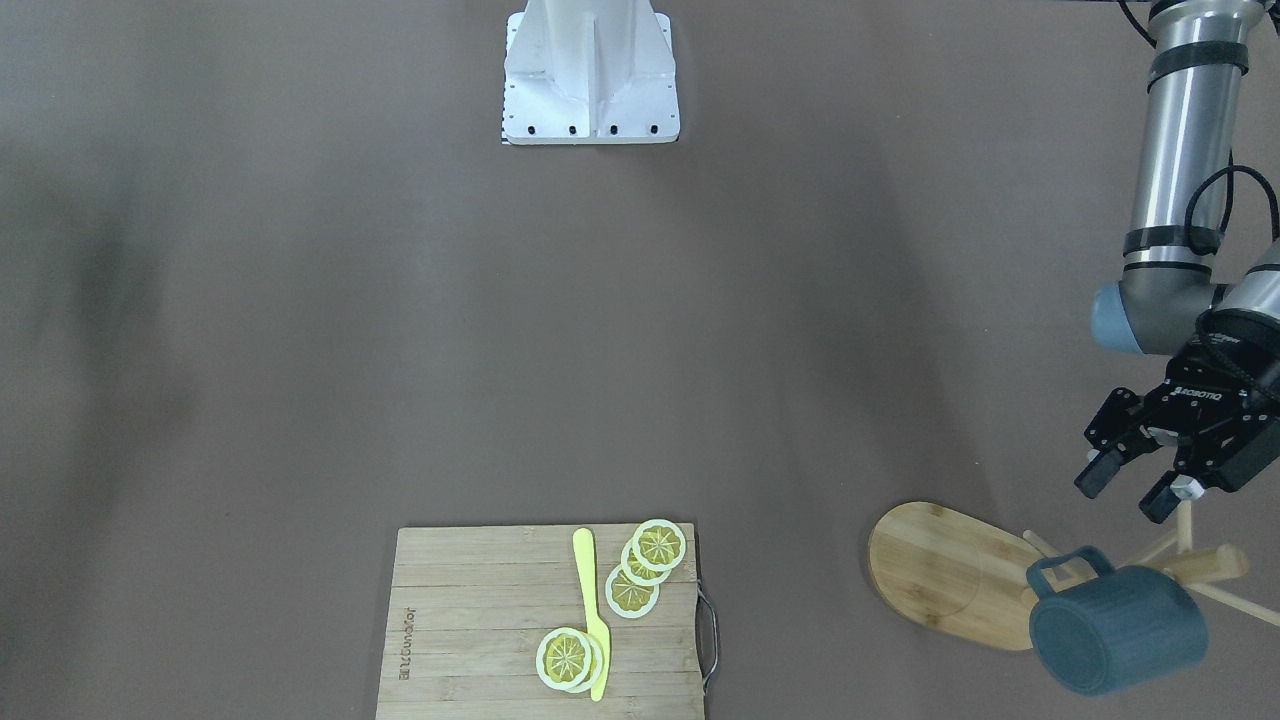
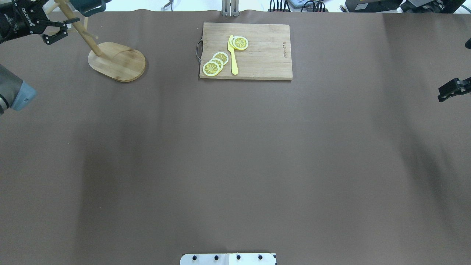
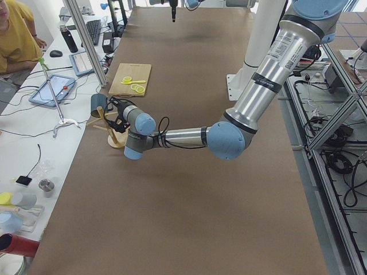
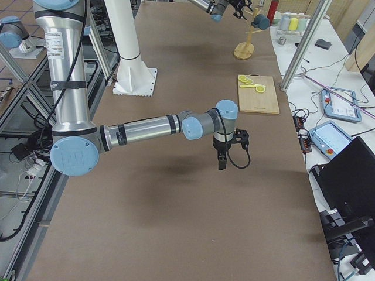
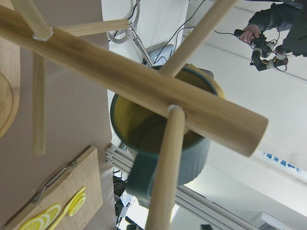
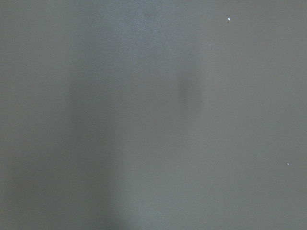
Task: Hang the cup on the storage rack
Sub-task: 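Release the mug and pull the left gripper back from the stand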
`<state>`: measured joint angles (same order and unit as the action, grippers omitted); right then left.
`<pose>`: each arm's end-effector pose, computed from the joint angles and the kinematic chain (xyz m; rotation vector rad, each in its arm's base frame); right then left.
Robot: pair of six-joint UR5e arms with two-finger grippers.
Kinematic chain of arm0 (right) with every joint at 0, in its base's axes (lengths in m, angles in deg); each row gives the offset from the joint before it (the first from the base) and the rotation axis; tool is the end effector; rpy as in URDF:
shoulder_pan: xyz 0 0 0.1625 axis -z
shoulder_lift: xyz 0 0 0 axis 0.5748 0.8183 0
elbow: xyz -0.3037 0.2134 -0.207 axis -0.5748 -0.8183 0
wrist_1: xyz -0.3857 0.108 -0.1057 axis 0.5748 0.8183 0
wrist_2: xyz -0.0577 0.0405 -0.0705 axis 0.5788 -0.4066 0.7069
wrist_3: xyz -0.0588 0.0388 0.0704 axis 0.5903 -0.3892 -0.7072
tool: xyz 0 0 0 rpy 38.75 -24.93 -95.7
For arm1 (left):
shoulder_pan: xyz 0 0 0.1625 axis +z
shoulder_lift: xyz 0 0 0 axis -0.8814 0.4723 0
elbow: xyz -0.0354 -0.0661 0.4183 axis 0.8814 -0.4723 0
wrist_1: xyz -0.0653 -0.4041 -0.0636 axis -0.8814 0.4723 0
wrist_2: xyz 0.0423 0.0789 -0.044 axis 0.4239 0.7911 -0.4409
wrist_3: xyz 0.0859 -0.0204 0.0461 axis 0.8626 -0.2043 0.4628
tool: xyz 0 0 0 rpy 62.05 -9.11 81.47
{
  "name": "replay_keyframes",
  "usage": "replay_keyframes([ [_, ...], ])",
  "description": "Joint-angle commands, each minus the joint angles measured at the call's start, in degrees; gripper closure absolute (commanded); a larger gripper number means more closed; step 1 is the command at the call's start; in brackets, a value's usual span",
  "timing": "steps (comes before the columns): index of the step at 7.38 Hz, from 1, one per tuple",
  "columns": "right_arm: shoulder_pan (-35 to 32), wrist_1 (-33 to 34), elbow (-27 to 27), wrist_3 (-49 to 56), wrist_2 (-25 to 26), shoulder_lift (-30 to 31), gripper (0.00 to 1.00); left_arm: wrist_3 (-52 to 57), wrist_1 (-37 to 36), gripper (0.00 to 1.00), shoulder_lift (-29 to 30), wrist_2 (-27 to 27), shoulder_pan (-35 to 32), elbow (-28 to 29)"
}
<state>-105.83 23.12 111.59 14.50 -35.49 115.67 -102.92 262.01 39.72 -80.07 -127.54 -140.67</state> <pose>-0.1020 -0.5259 0.5560 0.0650 -0.6623 -0.0252 0.1798 -0.6357 0.4690 -0.2208 2.0413 -1.1536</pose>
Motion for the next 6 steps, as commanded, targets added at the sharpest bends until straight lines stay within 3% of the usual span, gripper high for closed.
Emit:
replay_keyframes([
  [1, 0.0, 0.0, 0.4, 0.0, -0.1, 0.1, 0.00, 0.1, 0.0, 0.02, -0.5, -1.0, -0.5, -0.3],
  [3, 0.0, 0.0, 0.2, 0.1, 0.0, -0.3, 0.00, 0.8, 0.1, 0.01, -1.9, -7.4, -4.5, -1.7],
  [6, -0.4, 0.0, -0.2, 0.3, 0.0, -0.7, 0.00, 17.7, -0.3, 0.01, -6.9, -9.4, -6.0, -6.2],
])
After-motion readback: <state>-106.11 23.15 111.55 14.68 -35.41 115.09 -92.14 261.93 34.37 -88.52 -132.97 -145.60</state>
